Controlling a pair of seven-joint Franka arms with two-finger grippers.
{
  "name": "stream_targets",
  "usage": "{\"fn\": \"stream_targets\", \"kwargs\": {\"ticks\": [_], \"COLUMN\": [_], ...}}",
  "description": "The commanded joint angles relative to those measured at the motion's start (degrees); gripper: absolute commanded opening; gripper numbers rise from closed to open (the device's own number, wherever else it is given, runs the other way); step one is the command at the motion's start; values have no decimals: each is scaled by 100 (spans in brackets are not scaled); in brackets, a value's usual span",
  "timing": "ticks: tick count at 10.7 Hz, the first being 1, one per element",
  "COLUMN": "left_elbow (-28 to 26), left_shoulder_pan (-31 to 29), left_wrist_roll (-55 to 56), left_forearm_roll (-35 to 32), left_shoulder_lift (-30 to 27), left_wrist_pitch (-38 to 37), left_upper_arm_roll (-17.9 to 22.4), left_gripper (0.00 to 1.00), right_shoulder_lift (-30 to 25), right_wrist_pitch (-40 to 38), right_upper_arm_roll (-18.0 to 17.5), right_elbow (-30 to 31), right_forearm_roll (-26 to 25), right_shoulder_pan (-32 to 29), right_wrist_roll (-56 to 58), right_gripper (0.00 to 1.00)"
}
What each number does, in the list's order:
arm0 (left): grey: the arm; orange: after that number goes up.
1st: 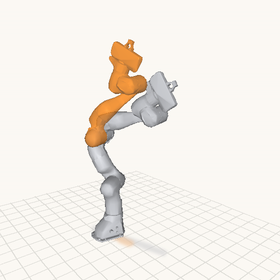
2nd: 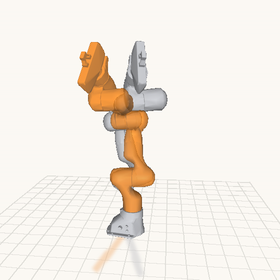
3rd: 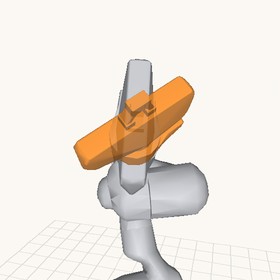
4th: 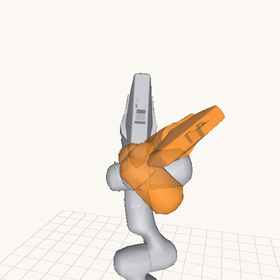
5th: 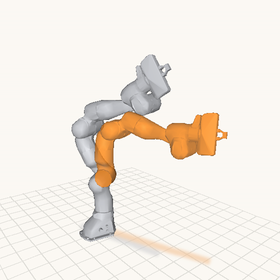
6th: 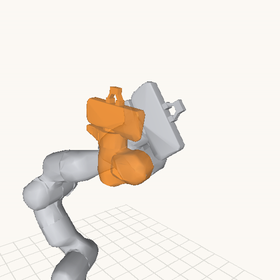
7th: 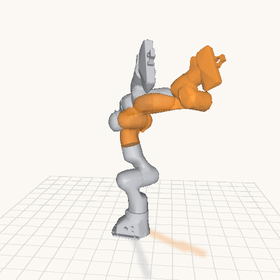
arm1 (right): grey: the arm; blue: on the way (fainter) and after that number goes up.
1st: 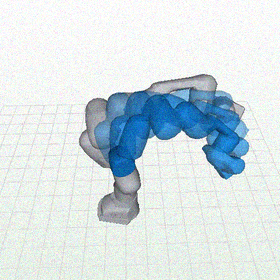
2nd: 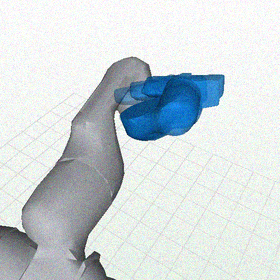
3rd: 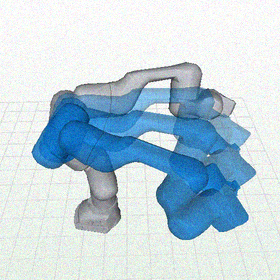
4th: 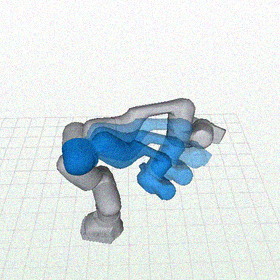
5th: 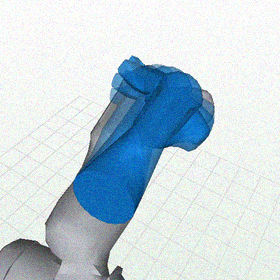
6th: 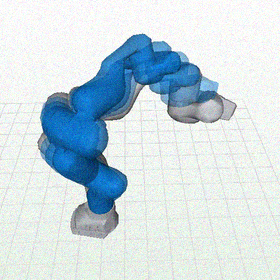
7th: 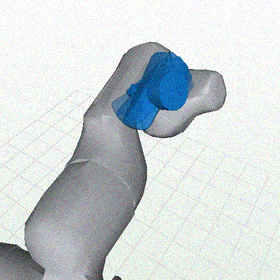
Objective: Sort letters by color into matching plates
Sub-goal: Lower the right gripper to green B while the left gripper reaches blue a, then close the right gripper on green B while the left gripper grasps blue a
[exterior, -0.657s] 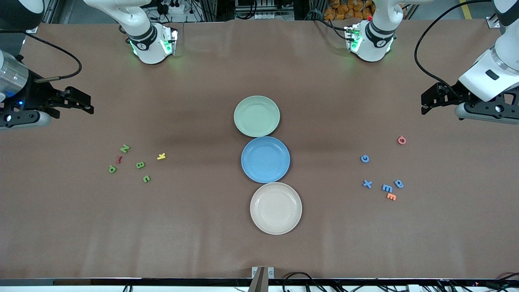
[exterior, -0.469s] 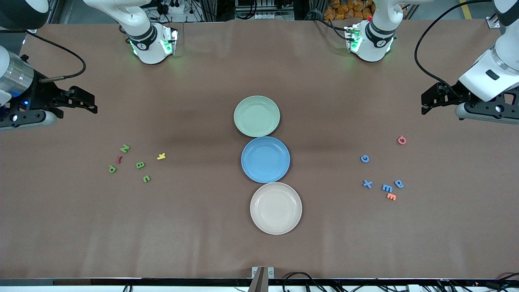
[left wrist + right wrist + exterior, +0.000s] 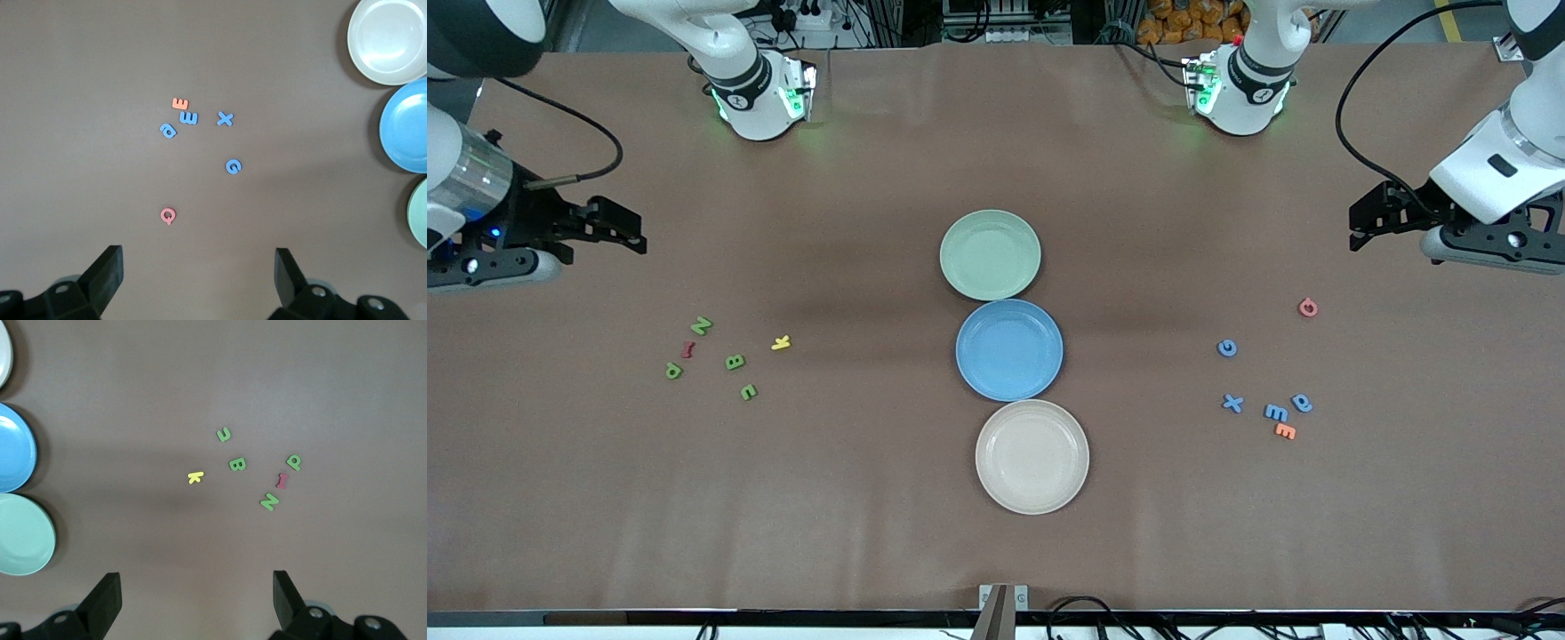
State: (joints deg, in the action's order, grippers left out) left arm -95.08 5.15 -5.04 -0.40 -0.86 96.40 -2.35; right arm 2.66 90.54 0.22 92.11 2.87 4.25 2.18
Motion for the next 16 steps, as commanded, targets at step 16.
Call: {"fn": "stream_targets", "kwargs": {"ticks": [16], "left_elbow": [-1172], "left_shoulder_pan": [-770], "left_wrist_roll": [1325], "left_forearm_roll": [-109], "left_shoulder_lift": [2281], "left_wrist_pitch": [3280], "left_upper_arm_roll": [-29], "left_gripper": [100], "right_shoulder_lift": [1965], "right_wrist_pitch": [5843], "right_upper_arm_roll": [127], "right_elbow": [3068], "right_forearm_roll": [-973], "right_shoulder_pan": [-152], "right_wrist_roll": [503], "right_gripper": [89]}}
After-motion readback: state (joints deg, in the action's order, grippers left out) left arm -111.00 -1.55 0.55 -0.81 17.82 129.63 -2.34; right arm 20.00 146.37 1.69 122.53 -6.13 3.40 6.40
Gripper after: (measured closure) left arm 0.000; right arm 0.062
